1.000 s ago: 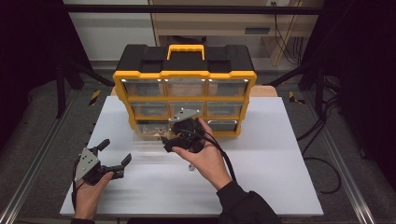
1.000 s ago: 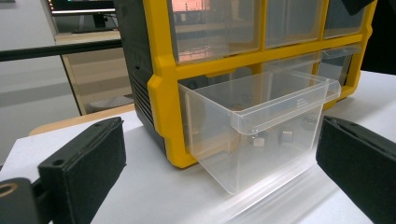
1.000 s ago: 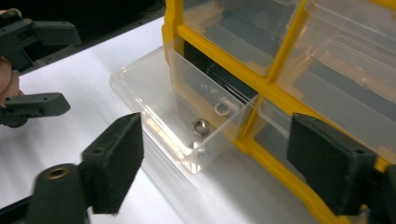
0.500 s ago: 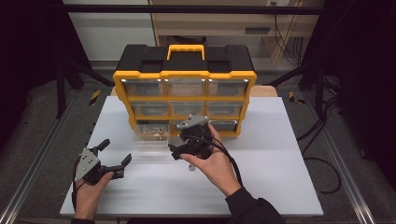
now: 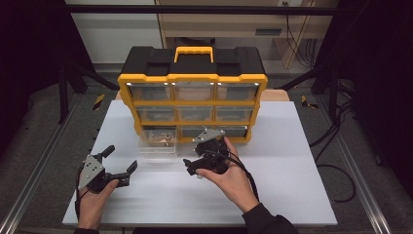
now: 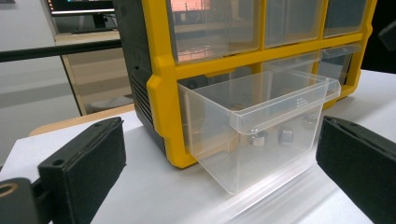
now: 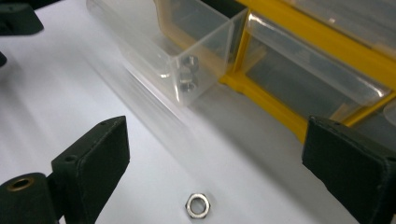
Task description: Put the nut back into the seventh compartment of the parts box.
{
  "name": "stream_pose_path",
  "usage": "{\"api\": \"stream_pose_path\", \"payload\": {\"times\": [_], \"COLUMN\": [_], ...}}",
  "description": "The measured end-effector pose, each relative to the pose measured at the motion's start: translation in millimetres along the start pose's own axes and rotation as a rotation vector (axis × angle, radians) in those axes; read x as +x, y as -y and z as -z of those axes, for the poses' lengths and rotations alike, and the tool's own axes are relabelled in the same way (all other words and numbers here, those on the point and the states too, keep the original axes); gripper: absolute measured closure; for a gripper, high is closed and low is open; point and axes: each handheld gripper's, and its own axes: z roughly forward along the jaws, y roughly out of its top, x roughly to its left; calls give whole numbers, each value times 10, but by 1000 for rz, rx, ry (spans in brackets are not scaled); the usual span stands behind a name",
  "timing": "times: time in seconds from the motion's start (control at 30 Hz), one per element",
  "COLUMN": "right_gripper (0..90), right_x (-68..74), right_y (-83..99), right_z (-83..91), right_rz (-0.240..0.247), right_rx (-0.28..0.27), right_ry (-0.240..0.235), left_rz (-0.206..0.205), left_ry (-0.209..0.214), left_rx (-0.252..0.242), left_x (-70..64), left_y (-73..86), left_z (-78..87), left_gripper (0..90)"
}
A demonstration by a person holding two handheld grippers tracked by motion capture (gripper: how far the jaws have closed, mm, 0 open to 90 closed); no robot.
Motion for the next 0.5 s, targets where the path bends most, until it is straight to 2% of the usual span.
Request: {"api": "stream_pose_path", "payload": {"times": [0.33, 0.5], "right_gripper": [81, 80], "right_x": [-11, -46], "right_y": [222, 283], "right_z": [-66, -76], "right_rz": [-7, -19], "right_rx": [67, 79], "right_ry": [-10, -12], "left_rz": [-3, -6], "left_ry": [-1, 1], "left_rx": [-7, -4], "left_x": [-2, -13], "left_y": [-3, -3], "left_z": [11, 0], "left_gripper": [12, 12]}}
